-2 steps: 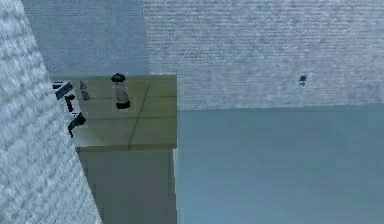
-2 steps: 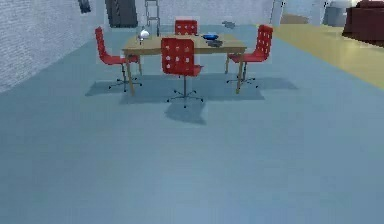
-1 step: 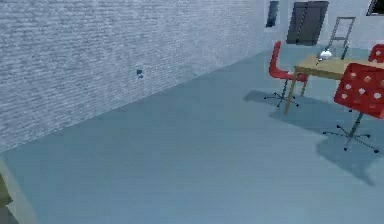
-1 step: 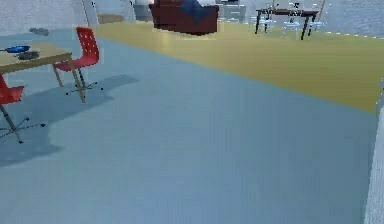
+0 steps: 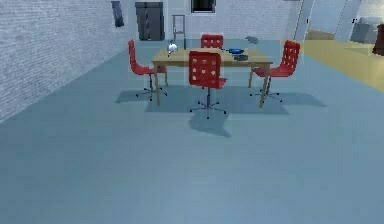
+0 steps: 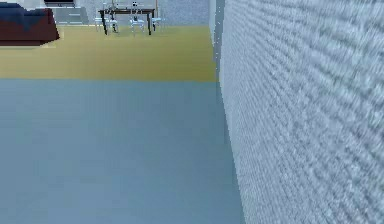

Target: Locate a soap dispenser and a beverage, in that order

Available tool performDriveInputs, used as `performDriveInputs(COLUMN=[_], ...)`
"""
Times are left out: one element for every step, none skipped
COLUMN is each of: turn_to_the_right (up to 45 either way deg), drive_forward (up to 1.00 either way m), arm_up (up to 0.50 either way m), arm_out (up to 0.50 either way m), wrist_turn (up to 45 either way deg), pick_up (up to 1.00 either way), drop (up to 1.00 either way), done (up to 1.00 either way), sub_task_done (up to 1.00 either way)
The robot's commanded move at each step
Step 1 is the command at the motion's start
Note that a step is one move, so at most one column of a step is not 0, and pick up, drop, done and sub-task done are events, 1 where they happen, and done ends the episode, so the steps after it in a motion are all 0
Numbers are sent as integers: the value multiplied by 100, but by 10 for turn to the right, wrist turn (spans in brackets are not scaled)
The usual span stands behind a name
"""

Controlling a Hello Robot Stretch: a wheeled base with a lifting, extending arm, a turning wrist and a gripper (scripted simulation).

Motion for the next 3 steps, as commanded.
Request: performDriveInputs(turn_to_the_right=[0,-450,-120], drive_forward=[15,0,0], arm_up=[0,0,0], arm_out=[0,0,0], wrist_turn=[0,0,0], pick_up=[0,0,0], drop=[0,0,0], done=[0,0,0], sub_task_done=[0,0,0])
